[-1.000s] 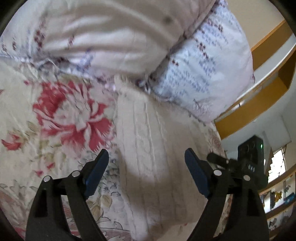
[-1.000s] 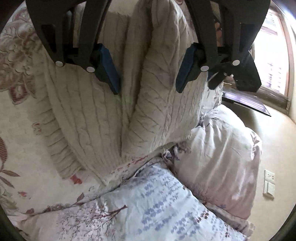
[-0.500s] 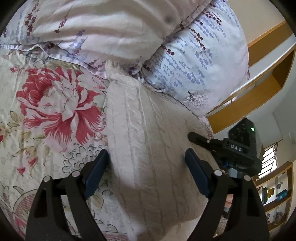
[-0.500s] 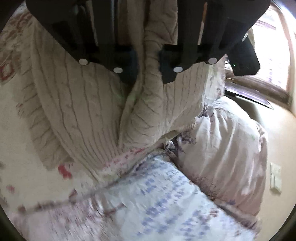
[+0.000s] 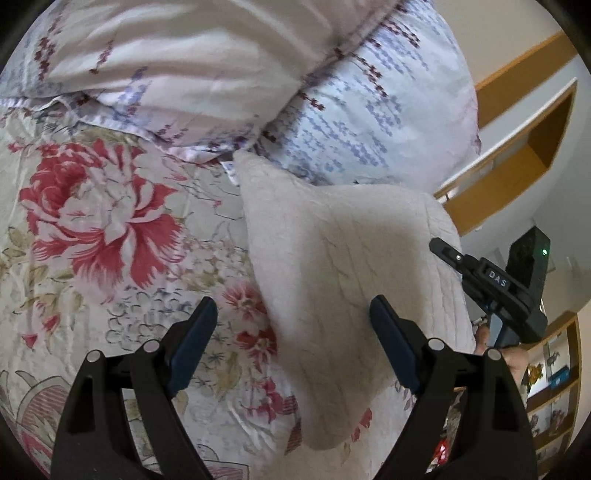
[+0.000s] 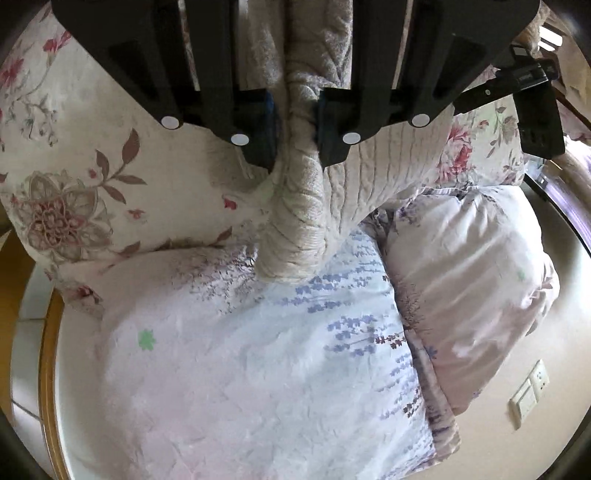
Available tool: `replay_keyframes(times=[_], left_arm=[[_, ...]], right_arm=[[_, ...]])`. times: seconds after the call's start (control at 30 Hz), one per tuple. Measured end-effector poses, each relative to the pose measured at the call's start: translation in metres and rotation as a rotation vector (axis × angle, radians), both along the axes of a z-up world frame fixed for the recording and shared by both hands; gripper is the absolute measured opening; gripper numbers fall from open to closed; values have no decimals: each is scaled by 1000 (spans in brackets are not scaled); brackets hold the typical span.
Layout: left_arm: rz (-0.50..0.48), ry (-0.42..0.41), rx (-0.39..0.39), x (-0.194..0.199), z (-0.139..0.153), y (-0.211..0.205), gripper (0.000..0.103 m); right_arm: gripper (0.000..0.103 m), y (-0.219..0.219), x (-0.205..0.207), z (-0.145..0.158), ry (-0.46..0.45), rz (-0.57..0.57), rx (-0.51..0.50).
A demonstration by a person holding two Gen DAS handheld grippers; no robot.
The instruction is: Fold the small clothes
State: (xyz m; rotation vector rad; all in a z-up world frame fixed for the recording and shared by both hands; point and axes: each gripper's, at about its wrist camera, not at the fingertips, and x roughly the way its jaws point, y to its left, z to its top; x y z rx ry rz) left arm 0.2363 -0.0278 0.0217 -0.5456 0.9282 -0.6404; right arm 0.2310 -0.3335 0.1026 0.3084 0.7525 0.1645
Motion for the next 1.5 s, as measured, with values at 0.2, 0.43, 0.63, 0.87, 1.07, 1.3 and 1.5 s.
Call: replay_keyframes(times=[0.2,0.43,0.63,0.87,1.07,1.3,1.5], left_arm=[[-55,-29,-23,-2,3,-7,85],[-97,-21,-70,-1,0,-11,84],[-102,-17,-61,-1,-2,-13,84],[-110,15,-36,-4,1,-21,84],[-112,39,17,-15,2,-32,79],[-156,138,22,-20,-16,-43,35],[-171,121,38,-38,-18,-44,20]], right_arm=[[16,-1,-7,0,-21,-9,-20],[25,-34,21,-65,209,-104,3],[63,-66,-16,-41,114,-156,108],[63,-85,-64,-55,152,-90,320],[63,-73,-78,-70,190,-36,339],[20,-64,-83,-76,172,10,302],[18,-74,-103,-63,115,-13,264]])
